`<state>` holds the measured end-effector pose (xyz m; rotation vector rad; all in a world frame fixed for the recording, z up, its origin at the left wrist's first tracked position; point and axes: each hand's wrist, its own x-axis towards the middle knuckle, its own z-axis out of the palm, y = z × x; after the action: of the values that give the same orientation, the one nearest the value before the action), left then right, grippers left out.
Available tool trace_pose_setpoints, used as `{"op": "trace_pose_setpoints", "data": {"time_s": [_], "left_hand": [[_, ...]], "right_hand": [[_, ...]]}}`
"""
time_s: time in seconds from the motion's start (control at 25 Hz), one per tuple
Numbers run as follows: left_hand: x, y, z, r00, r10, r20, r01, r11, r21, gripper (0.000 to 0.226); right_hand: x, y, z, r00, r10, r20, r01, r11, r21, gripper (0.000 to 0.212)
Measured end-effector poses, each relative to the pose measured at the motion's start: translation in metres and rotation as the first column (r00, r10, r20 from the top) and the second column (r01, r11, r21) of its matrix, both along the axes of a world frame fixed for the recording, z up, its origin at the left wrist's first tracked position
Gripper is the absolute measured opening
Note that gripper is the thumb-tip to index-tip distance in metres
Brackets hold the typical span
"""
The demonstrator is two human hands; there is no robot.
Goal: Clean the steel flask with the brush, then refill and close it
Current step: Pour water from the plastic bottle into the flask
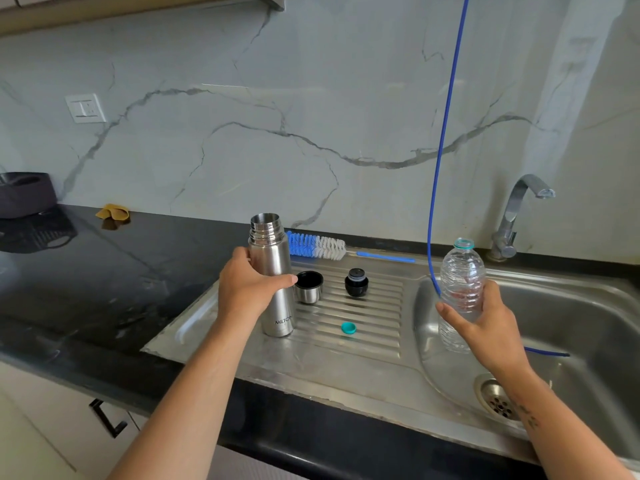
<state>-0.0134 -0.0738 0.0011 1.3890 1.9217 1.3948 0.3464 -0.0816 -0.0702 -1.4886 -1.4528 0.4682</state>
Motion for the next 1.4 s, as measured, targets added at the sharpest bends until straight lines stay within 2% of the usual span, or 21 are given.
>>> {"op": "trace_pose_setpoints", "data": {"time_s": [0.08,0.16,0.24,0.28,0.32,0.4,0.48,0.52,0.6,0.68,0.96,1.0,1.08,1.16,1.2,1.24,1.32,1.4], "left_hand": [[0.004,-0.013,0.001,0.993,0.092,-0.07,-0.084,0.991,0.1,0.07],[0.016,-0.028,0.002,0.977,0.175,-0.125,-0.137,0.955,0.265,0.063],[0.037,-0.037,0.003,0.977,0.122,-0.174,-0.043,0.915,0.4,0.047],[0.047,-0.038,0.001,0.974,0.032,-0.224,0.06,0.918,0.392,0.038],[0.058,-0.034,-0.003,0.951,-0.095,-0.294,0.19,0.93,0.314,0.03],[0.076,-0.018,-0.018,0.829,-0.365,-0.423,0.415,0.909,0.028,0.022],[0.087,0.002,-0.037,0.679,-0.513,-0.526,0.476,0.852,-0.217,0.027],[0.091,0.011,-0.046,0.618,-0.541,-0.571,0.471,0.836,-0.282,0.032],[0.096,0.026,-0.061,0.527,-0.568,-0.633,0.456,0.817,-0.353,0.034],[0.098,0.033,-0.072,0.479,-0.581,-0.658,0.439,0.808,-0.393,0.035],[0.102,0.038,-0.083,0.485,-0.521,-0.702,0.436,0.84,-0.323,0.024],[0.104,0.039,-0.08,0.514,-0.517,-0.685,0.464,0.839,-0.286,0.022],[0.115,0.045,-0.068,0.656,-0.502,-0.563,0.543,0.833,-0.11,0.022],[0.136,0.052,-0.045,0.811,-0.497,-0.309,0.557,0.817,0.149,0.018],[0.148,0.056,-0.032,0.839,-0.519,-0.165,0.545,0.795,0.266,0.016],[0.161,0.058,-0.019,0.83,-0.558,-0.011,0.523,0.772,0.36,0.014],[0.185,0.058,-0.001,0.758,-0.606,0.242,0.448,0.753,0.483,0.01],[0.205,0.055,0.005,0.752,-0.591,0.29,0.381,0.75,0.541,0.009]], "right_hand": [[-0.001,0.001,-0.001,1.0,0.005,0.0,-0.005,1.0,0.005,0.057],[-0.001,0.001,-0.001,1.0,0.005,-0.009,-0.005,1.0,0.014,0.056],[0.0,0.001,-0.001,1.0,0.007,-0.024,-0.007,1.0,0.015,0.057],[0.0,0.002,-0.001,1.0,0.008,-0.029,-0.007,1.0,0.016,0.057],[0.001,0.002,-0.002,1.0,0.005,-0.03,-0.004,1.0,0.017,0.058],[0.002,0.002,-0.002,0.999,0.004,-0.033,-0.003,1.0,0.016,0.057],[0.002,0.003,-0.003,0.999,0.011,-0.03,-0.01,1.0,0.012,0.058],[0.002,0.003,-0.003,1.0,0.012,-0.021,-0.012,1.0,0.013,0.058],[0.002,0.005,-0.004,1.0,0.015,-0.005,-0.015,1.0,0.015,0.058],[0.002,0.007,-0.006,1.0,0.023,0.001,-0.023,1.0,0.018,0.059],[0.004,0.012,-0.011,0.999,0.048,0.026,-0.048,0.999,0.013,0.064],[0.004,0.012,-0.01,0.999,0.045,0.027,-0.045,0.999,0.018,0.063],[0.004,0.012,-0.011,0.999,0.031,0.028,-0.032,0.999,0.029,0.06],[0.004,0.012,-0.011,0.999,0.027,0.028,-0.028,0.999,0.033,0.056],[0.004,0.012,-0.012,0.999,0.03,0.035,-0.032,0.999,0.036,0.055],[0.004,0.013,-0.012,0.998,0.033,0.049,-0.035,0.999,0.041,0.053],[0.002,0.013,-0.013,0.996,0.043,0.08,-0.047,0.998,0.046,0.051],[0.002,0.013,-0.014,0.994,0.056,0.093,-0.06,0.997,0.046,0.051]]}}
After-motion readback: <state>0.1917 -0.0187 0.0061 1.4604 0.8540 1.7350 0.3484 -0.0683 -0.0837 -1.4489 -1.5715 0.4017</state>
